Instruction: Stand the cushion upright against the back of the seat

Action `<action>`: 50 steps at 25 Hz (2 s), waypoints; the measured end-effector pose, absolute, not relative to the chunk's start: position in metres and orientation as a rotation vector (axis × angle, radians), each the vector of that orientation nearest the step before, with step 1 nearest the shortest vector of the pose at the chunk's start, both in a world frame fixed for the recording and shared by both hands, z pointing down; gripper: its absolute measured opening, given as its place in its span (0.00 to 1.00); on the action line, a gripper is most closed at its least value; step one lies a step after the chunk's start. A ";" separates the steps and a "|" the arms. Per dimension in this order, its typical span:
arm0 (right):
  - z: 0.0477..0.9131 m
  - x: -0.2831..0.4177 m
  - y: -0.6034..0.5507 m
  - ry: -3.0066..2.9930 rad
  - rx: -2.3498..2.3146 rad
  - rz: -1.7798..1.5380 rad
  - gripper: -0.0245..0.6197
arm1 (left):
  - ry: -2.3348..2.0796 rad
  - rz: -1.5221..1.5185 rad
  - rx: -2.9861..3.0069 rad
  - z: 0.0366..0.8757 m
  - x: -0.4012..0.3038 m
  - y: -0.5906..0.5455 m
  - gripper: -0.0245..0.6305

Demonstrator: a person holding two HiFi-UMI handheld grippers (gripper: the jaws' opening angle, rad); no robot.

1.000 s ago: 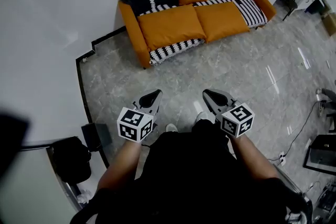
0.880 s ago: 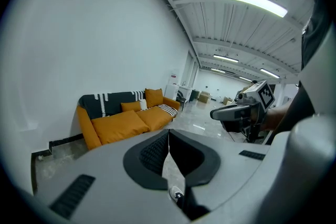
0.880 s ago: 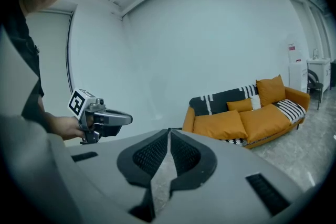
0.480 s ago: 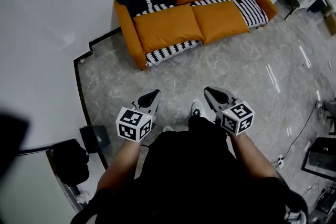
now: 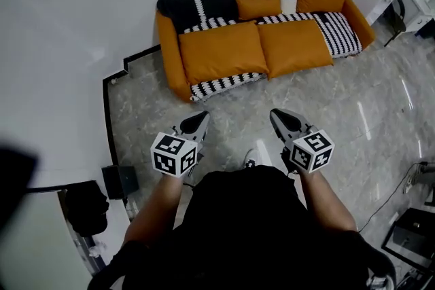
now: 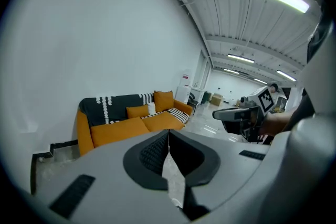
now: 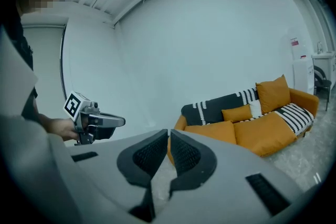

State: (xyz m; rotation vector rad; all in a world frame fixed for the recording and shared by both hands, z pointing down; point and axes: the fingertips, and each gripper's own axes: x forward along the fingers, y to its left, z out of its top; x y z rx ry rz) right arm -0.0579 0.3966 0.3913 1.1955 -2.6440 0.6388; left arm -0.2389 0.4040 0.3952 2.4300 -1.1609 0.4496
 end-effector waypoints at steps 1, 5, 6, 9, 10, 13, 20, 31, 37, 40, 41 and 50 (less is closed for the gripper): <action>0.394 -0.051 0.388 -2.643 1.189 0.646 0.10 | -1.178 0.460 2.419 0.398 -0.236 0.397 0.06; 0.405 -0.026 0.363 -2.636 1.143 0.660 0.10 | -1.253 0.489 2.360 0.409 -0.231 0.376 0.06; 0.407 -0.021 0.358 -2.635 1.129 0.660 0.10 | -1.269 0.493 2.346 0.411 -0.230 0.371 0.06; 0.415 -0.007 0.342 -2.631 1.090 0.661 0.10 | -1.306 0.500 2.309 0.417 -0.224 0.359 0.06; 0.418 -0.004 0.338 -2.629 1.081 0.667 0.10 | -1.311 0.503 2.300 0.419 -0.221 0.357 0.06; 0.427 0.004 0.328 -2.623 1.068 0.689 0.10 | -1.308 0.526 2.282 0.426 -0.214 0.353 0.06; 0.445 -0.009 0.287 -2.588 1.029 0.720 0.10 | -1.317 0.568 2.215 0.446 -0.233 0.325 0.06; 0.462 -0.046 0.182 -2.490 0.969 0.667 0.10 | -1.284 0.589 2.192 0.478 -0.260 0.206 0.06; 0.486 -0.069 0.126 -2.408 0.980 0.641 0.10 | -1.268 0.610 2.179 0.502 -0.291 0.147 0.06; 0.510 -0.068 0.103 -2.329 0.993 0.618 0.10 | -1.261 0.670 2.141 0.528 -0.315 0.132 0.06; 0.518 -0.067 0.096 -2.301 0.995 0.596 0.10 | -1.261 0.684 2.125 0.537 -0.325 0.128 0.06; 0.609 -0.061 0.059 -2.071 0.940 0.519 0.10 | -1.235 0.776 1.929 0.623 -0.388 0.125 0.06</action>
